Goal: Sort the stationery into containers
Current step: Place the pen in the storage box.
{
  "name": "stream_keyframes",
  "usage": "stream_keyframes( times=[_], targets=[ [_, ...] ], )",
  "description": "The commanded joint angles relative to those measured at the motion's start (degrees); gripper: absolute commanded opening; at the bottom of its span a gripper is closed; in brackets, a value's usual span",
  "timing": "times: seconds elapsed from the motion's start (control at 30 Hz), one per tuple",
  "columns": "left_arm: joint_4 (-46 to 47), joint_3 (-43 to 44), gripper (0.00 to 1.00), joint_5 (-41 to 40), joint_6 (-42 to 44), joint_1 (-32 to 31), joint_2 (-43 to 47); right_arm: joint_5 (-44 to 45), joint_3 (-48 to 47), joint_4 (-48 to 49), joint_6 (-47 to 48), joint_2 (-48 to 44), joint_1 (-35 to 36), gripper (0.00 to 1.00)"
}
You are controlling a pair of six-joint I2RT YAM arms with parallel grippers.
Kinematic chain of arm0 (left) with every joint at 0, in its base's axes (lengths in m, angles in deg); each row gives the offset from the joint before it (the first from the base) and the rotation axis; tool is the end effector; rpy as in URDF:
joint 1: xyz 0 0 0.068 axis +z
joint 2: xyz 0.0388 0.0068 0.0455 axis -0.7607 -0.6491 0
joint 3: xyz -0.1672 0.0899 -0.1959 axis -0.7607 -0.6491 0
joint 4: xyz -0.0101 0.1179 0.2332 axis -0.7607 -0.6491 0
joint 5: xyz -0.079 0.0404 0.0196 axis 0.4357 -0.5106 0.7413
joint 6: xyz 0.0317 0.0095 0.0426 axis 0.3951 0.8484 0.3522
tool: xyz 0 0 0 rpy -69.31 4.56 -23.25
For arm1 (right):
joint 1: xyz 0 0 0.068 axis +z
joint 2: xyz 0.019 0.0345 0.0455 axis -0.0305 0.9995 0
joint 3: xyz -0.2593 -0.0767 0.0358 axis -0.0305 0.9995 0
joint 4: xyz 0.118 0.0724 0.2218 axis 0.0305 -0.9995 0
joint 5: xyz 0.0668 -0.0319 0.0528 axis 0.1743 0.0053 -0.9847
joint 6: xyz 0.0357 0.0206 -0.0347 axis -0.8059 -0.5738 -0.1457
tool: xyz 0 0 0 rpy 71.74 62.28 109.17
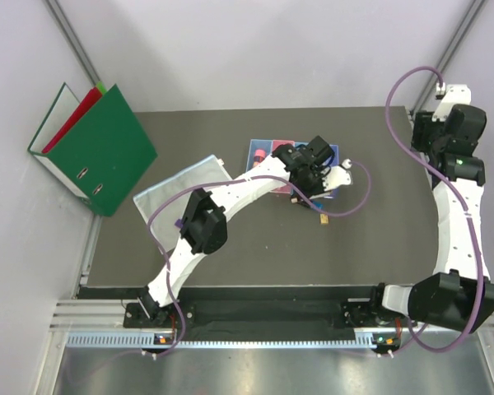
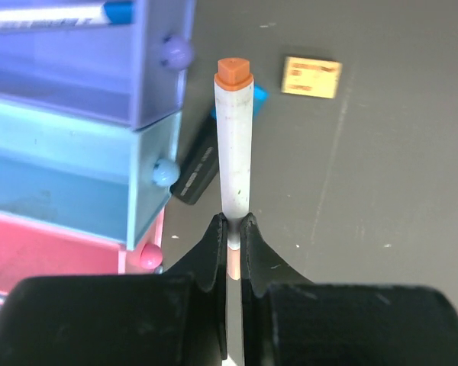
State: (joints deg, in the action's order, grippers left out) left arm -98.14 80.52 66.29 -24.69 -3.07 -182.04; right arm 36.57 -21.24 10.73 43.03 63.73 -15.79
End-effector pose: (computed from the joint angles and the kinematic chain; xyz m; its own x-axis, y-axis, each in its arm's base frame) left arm 0.3017 -0.4026 0.2545 -0.0066 0.8861 -0.4635 0.9847 0.0866 0.1515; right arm 0.2678 -0.0691 0.4058 -0.4083 -0.0935 -0.9081 0.2201 0.9553 -0.1973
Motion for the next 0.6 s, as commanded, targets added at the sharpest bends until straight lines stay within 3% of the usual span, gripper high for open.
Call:
stream_keyframes(
  times=[0.0, 0.27, 0.57],
  targets=[
    [1.21, 4.09, 0.0, -0.74, -8.38, 2.06, -0.7, 0.86, 1.69, 1.36, 0.73, -2.88, -1.16, 0.63],
    [3.32, 10.67, 0.0, -1.88, -14.97, 3.38, -3.6, 1.04, 3.01, 1.1, 0.55, -3.68, -1.34, 0.63],
    [10.43, 11.38, 0.0, -1.0, -24.37, 3.73, -3.16, 1.21, 3.45, 0.84, -0.15, -3.85, -1.34, 0.63]
  ],
)
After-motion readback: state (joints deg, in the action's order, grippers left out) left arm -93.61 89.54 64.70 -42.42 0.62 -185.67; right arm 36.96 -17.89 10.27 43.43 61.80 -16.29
